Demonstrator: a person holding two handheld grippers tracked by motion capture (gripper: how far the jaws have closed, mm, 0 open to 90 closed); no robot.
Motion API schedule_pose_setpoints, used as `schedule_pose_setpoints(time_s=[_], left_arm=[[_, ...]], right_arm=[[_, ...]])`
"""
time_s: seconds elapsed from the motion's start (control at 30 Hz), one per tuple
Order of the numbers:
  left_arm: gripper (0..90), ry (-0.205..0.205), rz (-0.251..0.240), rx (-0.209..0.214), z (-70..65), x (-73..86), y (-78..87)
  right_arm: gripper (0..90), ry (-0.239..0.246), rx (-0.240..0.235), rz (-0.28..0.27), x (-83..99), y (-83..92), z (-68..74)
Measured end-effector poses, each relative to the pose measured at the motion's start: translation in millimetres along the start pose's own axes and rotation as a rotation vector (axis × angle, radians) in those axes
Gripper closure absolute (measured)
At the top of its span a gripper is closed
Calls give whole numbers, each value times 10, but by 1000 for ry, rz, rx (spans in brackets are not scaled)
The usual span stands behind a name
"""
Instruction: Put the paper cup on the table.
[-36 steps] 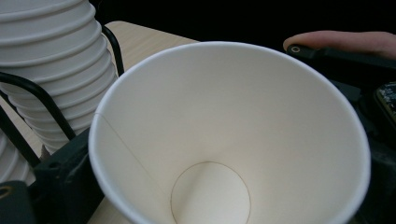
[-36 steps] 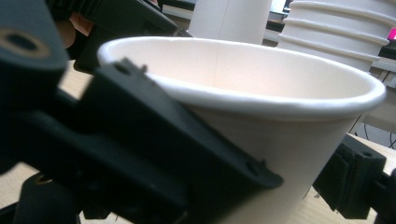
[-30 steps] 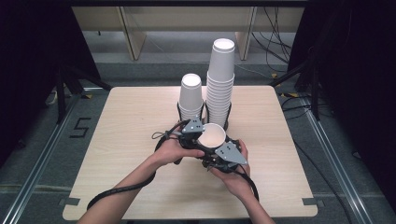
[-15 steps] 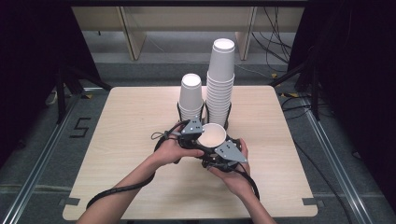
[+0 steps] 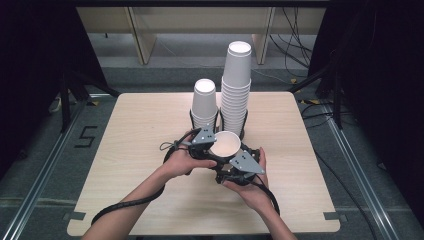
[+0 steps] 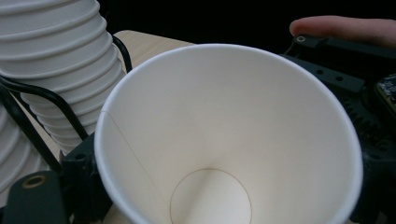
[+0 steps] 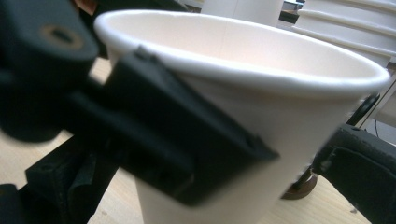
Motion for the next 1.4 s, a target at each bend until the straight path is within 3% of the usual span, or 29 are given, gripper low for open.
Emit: schedule_pose_setpoints(time_s=[0.2,0.23,0.33,0.47,0.77,0.8,0.9,0.93,1.13,1.23,1.27,1.3,1.4], left_arm=[[121,6,-5,-27,47,27,79],[121,6,-5,-27,47,27,79],[121,16,-17,-41,81,43,125],[121,25,-25,-59,119,68,193],[121,45,-43,-109,204,137,365],[121,50,-43,-117,208,143,387],[121,61,-51,-127,225,167,444],[121,64,-50,-140,242,192,487],[120,79,-50,-179,296,279,617],[120,83,-51,-202,327,313,677],[120,90,-55,-211,335,324,692],[120,90,-55,-211,335,324,692],[120,90,-61,-238,381,363,750]], right_arm=[[5,5,-12,6,25,60,32],[5,30,-8,2,28,73,22],[5,33,-16,7,40,100,30],[5,6,-17,13,64,154,37],[5,19,6,-3,80,241,-74],[5,-3,4,2,90,250,-73],[5,16,14,-2,96,263,-107],[5,-18,21,7,114,287,-116],[6,-39,43,6,163,343,-190],[5,-9,59,-1,183,366,-245],[6,-46,54,4,195,374,-231],[6,-30,58,6,199,382,-249],[5,-43,64,7,211,396,-257]])
Point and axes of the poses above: each handheld gripper's, and its own axes: y roughly backward along the jaws, x roughly out of its underside, z roughly to its left, the point moved 2 cm from there along -y, roughly forward along the jaws
